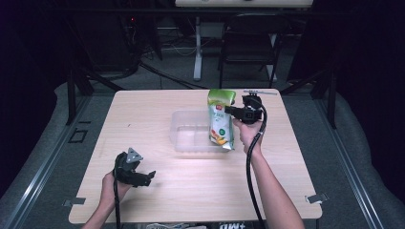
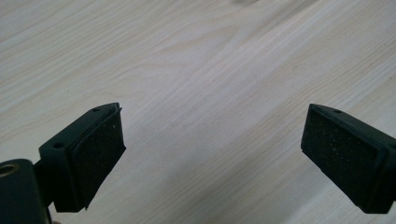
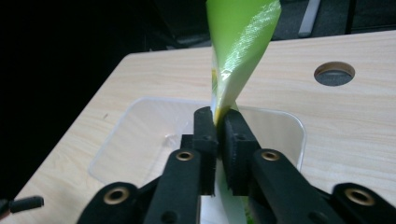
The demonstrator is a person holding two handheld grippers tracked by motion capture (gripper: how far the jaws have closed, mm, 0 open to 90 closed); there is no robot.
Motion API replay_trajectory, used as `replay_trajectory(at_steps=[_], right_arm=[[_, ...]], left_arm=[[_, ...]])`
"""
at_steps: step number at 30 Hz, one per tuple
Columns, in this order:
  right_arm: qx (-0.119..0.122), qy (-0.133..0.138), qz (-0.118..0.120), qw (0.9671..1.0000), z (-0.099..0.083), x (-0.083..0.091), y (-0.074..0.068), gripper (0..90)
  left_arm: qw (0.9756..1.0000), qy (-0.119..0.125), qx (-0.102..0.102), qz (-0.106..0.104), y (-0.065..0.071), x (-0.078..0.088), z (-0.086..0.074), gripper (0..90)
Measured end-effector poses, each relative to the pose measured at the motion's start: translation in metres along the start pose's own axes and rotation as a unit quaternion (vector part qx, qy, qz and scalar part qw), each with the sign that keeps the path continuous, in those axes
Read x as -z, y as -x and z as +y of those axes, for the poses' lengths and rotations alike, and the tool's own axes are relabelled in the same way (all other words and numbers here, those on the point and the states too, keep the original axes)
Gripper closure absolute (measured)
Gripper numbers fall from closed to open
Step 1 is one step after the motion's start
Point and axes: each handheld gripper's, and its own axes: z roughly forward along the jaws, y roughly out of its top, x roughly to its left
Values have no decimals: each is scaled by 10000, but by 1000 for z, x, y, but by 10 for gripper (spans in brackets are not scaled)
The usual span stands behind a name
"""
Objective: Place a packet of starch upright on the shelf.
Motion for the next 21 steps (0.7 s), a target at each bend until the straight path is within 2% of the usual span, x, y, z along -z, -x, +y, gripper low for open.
replay_trajectory(at_steps=[1, 3, 4, 5, 6, 8, 9, 10, 12, 15, 16, 17, 18, 19, 20, 21], right_arm=[[0, 0, 0, 10000, 0, 0, 0, 815], [124, -266, 38, 9996, 3, -1, 1, 746], [270, -430, 23, 9987, 6, -3, 2, 686], [270, -430, 23, 9987, 6, -3, 2, 686], [424, -599, 2, 9973, 10, -5, 1, 610], [541, -743, 1, 9958, 15, -9, 1, 536], [541, -743, 1, 9958, 15, -9, 1, 536], [665, -819, -69, 9944, 20, -12, -1, 494], [853, -963, -163, 9916, 28, -17, -5, 468], [942, -1065, -162, 9897, 33, -21, -7, 475], [1076, -1157, -238, 9872, 38, -26, -11, 552], [1076, -1157, -238, 9872, 38, -26, -11, 552], [1125, -1319, -163, 9847, 41, -29, -12, 638], [1125, -1319, -163, 9847, 41, -29, -12, 638], [1123, -1419, -135, 9834, 42, -32, -12, 731], [1123, -1419, -135, 9834, 42, -32, -12, 731]], left_arm=[[10000, 13, 3, 18, 0, 0, 0, 57], [10000, 2, 5, 0, 0, -1, 0, 57], [10000, 22, 1, 40, 1, -2, 0, 57], [10000, 22, 1, 40, 1, -2, 0, 57], [10000, 24, -1, 42, 1, -2, 0, 57], [10000, 18, -4, 48, 1, -2, 0, 57], [10000, 18, -4, 48, 1, -2, 0, 57], [10000, -3, -2, 9, 0, -2, 0, 57], [10000, -2, 14, 7, 0, -2, -1, 57], [10000, 11, 11, 38, 0, -2, -1, 57], [10000, 10, 21, 31, -1, -2, -1, 57], [10000, 10, 21, 31, -1, -2, -1, 58], [10000, 9, 22, 35, -1, -2, -1, 58], [10000, 9, 22, 35, -1, -2, -1, 58], [10000, 2, 30, 13, -1, -2, -1, 58], [10000, 2, 30, 13, -1, -2, -1, 58]])
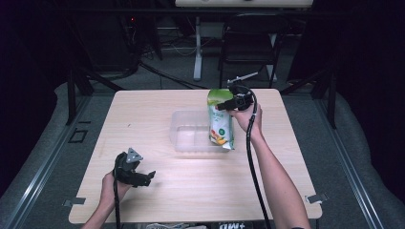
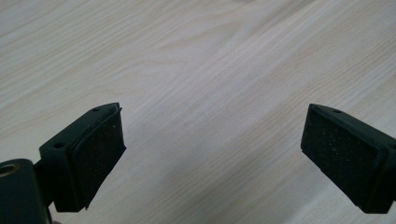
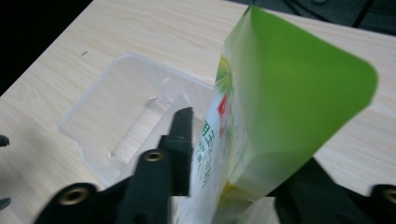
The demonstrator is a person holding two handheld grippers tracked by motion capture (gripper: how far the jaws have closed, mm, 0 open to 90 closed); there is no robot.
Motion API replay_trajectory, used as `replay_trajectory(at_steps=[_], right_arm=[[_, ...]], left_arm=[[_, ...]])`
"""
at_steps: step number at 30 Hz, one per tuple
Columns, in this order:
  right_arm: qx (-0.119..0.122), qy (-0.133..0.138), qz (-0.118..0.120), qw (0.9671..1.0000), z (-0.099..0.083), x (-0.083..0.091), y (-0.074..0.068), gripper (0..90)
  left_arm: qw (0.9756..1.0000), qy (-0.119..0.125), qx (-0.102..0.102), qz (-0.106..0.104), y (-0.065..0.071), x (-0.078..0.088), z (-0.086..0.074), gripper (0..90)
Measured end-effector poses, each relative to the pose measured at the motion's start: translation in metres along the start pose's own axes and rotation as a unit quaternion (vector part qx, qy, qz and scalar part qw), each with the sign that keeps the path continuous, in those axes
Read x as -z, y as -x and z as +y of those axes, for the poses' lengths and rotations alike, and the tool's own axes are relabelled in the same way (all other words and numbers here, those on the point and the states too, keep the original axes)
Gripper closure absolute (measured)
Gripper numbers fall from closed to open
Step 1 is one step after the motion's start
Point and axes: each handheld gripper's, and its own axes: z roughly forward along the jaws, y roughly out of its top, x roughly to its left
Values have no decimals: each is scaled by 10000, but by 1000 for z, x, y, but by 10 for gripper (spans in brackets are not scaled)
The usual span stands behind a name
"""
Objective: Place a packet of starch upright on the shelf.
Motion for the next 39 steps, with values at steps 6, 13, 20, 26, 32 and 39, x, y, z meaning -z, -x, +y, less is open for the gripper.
replay_trajectory(at_steps=[6, 13, 20, 26, 32, 39], right_arm=[[-402, 33, 271, 9988, -4, 1, 6, 896], [-865, 399, 724, 9928, -19, 12, 9, 900], [-959, 660, 993, 9882, -30, 20, 3, 900], [-945, 957, 1061, 9852, -37, 32, -4, 900], [-1010, 1348, 1076, 9798, -38, 45, -10, 900], [-1071, 1690, 999, 9747, -36, 49, -14, 900]], left_arm=[[10000, 19, 8, 24, 0, 1, -1, 59], [10000, 8, -27, 24, 1, 1, 0, 59], [10000, 19, -5, 12, 0, 2, 0, 60], [10000, 27, -24, 34, 1, 2, 1, 60], [10000, 71, -14, 62, 1, 2, 1, 60], [10000, 46, -16, 37, 1, 2, 1, 60]])
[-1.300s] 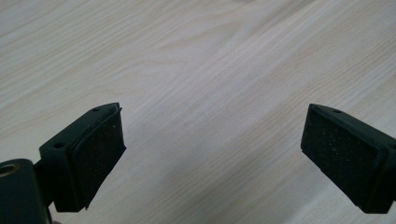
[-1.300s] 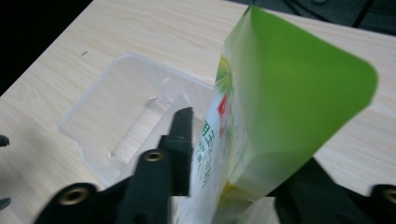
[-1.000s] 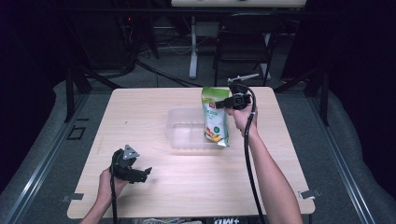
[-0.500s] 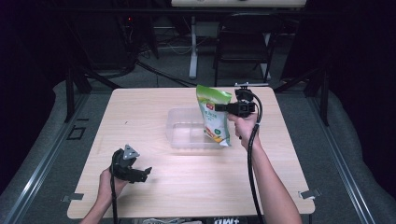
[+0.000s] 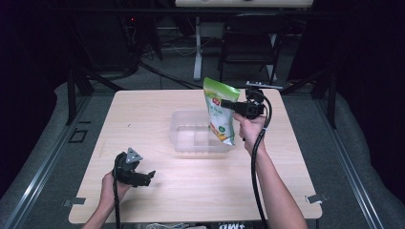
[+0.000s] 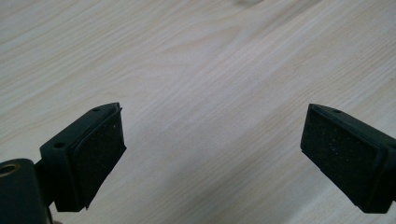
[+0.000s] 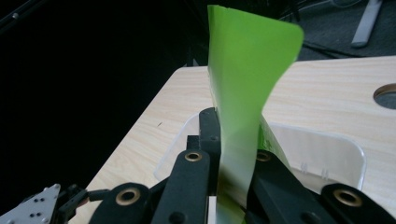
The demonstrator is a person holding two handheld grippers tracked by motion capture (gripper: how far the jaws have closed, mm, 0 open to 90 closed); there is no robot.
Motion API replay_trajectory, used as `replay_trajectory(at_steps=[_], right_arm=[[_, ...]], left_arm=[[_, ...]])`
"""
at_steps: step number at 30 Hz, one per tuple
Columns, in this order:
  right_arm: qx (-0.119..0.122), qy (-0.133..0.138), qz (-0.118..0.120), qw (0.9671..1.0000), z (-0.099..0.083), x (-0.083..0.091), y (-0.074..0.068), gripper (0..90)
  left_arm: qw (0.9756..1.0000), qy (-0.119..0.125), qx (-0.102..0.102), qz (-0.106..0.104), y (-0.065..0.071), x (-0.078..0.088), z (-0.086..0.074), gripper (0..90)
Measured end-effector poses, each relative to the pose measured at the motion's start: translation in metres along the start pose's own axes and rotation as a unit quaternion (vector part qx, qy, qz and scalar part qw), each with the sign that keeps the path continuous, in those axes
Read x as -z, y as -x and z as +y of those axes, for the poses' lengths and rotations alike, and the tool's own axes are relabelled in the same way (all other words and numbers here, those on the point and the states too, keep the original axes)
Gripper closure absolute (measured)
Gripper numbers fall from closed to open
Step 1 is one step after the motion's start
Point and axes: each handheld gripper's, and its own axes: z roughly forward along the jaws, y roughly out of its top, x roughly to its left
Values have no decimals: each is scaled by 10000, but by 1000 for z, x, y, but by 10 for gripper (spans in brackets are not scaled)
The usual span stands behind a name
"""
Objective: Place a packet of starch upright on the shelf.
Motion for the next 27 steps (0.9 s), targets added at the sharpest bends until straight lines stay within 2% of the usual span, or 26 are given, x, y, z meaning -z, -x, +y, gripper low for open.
replay_trajectory(at_steps=[6, 11, 15, 16, 23, 27], right_arm=[[142, 269, -235, 9993, 1, -4, -3, 900], [261, 314, -405, 9983, 0, -10, -4, 900], [254, 370, -505, 9977, -4, -17, 0, 900], [316, 369, -574, 9972, -6, -21, 2, 900], [245, 431, -610, 9969, -13, -28, 10, 900], [309, 399, -596, 9969, -19, -33, 14, 900]], left_arm=[[10000, -8, -14, -16, 0, 0, 0, 60], [10000, -15, -7, -6, 0, 0, 0, 60], [10000, -1, -14, -10, 0, 0, 0, 60], [10000, -7, -3, -16, 0, 0, 0, 60], [10000, -16, -6, -20, 0, 0, 0, 60], [10000, -18, -7, -28, 0, 0, 0, 60]])
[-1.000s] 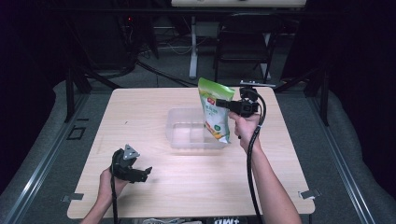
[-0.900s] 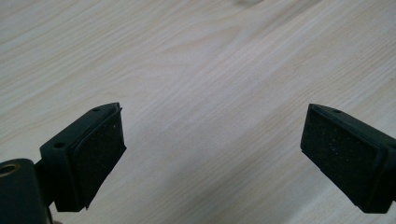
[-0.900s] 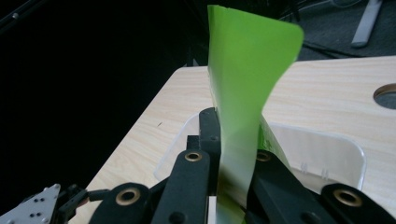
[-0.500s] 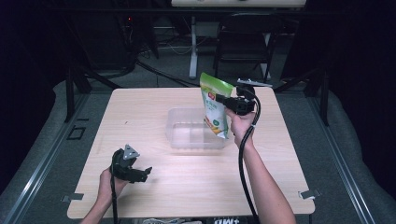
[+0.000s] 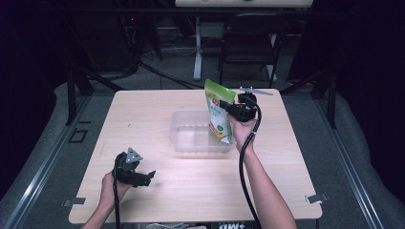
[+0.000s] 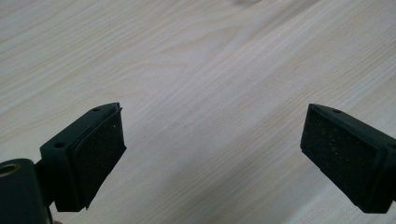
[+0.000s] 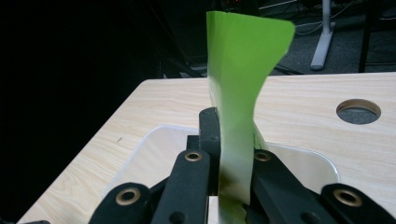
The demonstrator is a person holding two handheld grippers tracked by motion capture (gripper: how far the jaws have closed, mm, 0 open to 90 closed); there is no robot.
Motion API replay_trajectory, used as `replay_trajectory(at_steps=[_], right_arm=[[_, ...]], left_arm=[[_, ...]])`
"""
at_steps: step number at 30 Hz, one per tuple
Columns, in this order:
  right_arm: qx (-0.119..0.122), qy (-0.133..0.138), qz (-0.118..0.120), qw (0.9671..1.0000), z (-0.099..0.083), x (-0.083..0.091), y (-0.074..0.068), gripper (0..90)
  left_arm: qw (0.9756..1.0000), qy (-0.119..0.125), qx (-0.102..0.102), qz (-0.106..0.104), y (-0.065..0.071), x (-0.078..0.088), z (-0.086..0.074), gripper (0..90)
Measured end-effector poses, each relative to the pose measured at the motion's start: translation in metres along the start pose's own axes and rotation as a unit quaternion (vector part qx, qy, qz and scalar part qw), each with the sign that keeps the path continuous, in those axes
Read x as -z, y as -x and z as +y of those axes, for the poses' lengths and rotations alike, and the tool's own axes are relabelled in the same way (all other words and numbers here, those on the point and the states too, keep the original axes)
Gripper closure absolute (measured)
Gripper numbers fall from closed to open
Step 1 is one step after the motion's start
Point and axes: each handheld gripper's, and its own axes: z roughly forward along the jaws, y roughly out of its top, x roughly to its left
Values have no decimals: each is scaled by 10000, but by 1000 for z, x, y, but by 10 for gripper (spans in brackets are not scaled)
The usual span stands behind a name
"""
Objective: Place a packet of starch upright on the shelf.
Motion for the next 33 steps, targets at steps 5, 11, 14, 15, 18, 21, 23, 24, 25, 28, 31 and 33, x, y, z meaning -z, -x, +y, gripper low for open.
replay_trajectory(at_steps=[5, 11, 14, 15, 18, 21, 23, 24, 25, 28, 31, 33], right_arm=[[-11, -10, 8, 10000, -7, -4, 4, 900], [114, -26, 25, 9999, -10, -6, 5, 900], [156, -35, 7, 9999, -10, -6, 4, 900], [162, -56, -1, 9999, -10, -6, 4, 900], [173, -89, -23, 9998, -10, -6, 5, 900], [156, -92, -36, 9998, -9, -6, 6, 900], [158, -91, -33, 9998, -10, -6, 7, 900], [158, -91, -33, 9998, -10, -6, 7, 900], [166, -97, -53, 9998, -11, -6, 8, 900], [210, -118, -66, 9997, -12, -5, 8, 900], [284, -153, -82, 9994, -16, -4, 8, 900], [326, -195, -113, 9992, -18, -5, 8, 900]], left_arm=[[10000, 7, 3, 4, 0, 0, 0, 60], [10000, -14, 10, -13, 0, -1, 0, 60], [10000, -15, 10, -13, 0, -1, 0, 60], [10000, -15, 10, -13, 0, -1, 0, 60], [10000, -11, 11, -5, 1, 0, 0, 60], [10000, -12, 12, -10, 0, 0, 0, 60], [10000, -10, 13, -8, 0, 0, 0, 60], [10000, -6, 14, -9, 0, 0, 0, 60], [10000, 4, 7, -1, 0, 0, 0, 60], [10000, -5, 12, 0, 1, 0, 0, 60], [10000, -4, 12, -2, 1, 0, 0, 60], [10000, -5, 11, 0, 1, 0, 0, 60]])
